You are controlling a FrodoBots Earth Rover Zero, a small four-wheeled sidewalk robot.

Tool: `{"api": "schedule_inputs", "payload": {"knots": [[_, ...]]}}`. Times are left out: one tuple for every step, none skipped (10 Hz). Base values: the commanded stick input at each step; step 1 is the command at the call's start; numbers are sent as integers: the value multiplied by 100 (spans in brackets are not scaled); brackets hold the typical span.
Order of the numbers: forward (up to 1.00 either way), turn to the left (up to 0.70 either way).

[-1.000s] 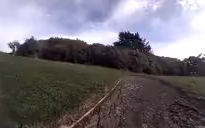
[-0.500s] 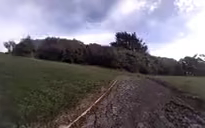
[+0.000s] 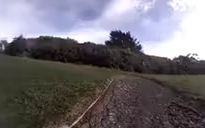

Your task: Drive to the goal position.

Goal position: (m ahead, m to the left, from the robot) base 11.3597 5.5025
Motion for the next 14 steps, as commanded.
{"api": "schedule_inputs", "payload": {"knots": [[85, -3], [85, 0], [85, 0], [85, 0], [85, 0], [85, 0], [85, 0], [85, 0], [85, 0], [85, 0], [85, -7], [85, -34], [85, -34], [85, -34]]}}
